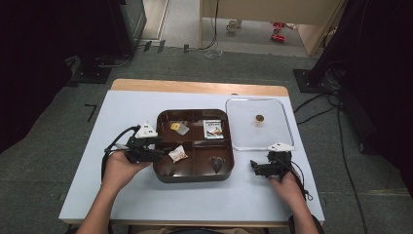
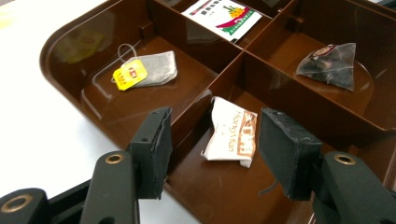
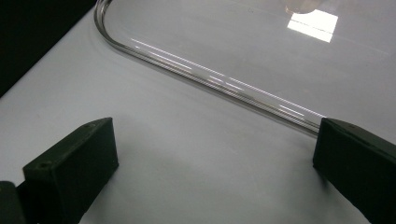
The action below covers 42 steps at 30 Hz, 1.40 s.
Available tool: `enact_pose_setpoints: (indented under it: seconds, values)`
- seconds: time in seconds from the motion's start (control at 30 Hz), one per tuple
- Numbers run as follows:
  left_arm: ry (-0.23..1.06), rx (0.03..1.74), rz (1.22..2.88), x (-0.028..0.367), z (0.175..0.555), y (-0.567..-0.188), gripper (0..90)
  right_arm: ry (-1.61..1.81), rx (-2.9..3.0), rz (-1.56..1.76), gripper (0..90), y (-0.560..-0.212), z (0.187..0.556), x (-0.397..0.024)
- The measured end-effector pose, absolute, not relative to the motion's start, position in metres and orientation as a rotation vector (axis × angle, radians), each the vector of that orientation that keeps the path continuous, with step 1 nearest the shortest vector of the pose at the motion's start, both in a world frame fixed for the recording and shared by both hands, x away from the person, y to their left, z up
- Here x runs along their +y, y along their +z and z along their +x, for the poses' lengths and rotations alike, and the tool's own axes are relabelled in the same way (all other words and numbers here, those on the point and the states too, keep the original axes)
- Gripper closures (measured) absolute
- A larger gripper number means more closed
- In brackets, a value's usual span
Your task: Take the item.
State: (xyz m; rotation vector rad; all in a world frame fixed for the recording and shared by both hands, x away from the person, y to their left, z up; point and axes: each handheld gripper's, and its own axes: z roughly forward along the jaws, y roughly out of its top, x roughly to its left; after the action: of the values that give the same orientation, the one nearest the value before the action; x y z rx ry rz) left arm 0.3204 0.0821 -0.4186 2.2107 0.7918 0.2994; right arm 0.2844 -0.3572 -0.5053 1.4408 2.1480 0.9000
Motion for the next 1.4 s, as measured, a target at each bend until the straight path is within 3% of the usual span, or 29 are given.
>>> enact_pose_setpoints:
  seconds: [0.83,1.4]
  values:
    - [0.226,0.784,2.329,0.046,0.332,-0.44,44.0,0.9,2.148,1.441,0.0,-0.505,0.284,-0.357]
    - [0.274,0.774,2.455,0.032,0.33,-0.451,34.4,0.9,2.148,1.44,0.0,-0.505,0.284,-0.357]
